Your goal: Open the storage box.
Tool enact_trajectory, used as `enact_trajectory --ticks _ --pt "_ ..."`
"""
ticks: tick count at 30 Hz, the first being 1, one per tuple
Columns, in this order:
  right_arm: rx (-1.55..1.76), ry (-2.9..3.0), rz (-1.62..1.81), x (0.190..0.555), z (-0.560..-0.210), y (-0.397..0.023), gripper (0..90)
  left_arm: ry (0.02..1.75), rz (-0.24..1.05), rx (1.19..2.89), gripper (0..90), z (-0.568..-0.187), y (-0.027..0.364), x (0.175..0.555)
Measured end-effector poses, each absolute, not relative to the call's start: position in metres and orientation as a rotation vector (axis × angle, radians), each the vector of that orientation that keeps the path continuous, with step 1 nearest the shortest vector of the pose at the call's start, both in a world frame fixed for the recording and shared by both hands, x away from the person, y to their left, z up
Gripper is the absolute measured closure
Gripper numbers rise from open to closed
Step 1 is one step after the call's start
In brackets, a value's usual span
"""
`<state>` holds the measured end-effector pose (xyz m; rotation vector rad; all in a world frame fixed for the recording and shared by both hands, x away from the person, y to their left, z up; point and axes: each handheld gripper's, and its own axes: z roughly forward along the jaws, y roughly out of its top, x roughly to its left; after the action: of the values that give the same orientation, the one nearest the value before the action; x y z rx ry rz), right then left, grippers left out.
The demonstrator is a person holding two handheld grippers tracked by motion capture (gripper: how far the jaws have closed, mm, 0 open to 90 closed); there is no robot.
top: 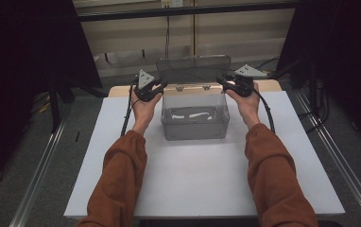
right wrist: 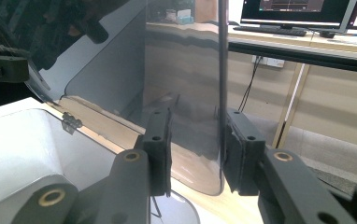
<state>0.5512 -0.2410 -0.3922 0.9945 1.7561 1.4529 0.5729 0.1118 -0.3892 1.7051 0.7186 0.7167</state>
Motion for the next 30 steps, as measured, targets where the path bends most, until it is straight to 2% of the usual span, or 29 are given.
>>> enact_trajectory --ticks 7,12,19,30 --pt "1.006 1.765 1.458 0.555 -0.391 -0.243 66.2 0.746 0.685 1.697 69.7 -0.395 0.114 0.58" --pt "1.019 1.762 1.464 0.557 -0.393 -0.244 66.9 0.766 0.67 1.711 72.5 -0.395 0.11 0.582" --pt "1.053 1.763 1.453 0.559 -0.398 -0.249 63.2 0.767 0.664 1.717 73.6 -0.394 0.111 0.583" --pt "1.077 1.764 1.464 0.563 -0.406 -0.245 71.1 0.798 0.63 1.717 75.3 -0.392 0.112 0.589"
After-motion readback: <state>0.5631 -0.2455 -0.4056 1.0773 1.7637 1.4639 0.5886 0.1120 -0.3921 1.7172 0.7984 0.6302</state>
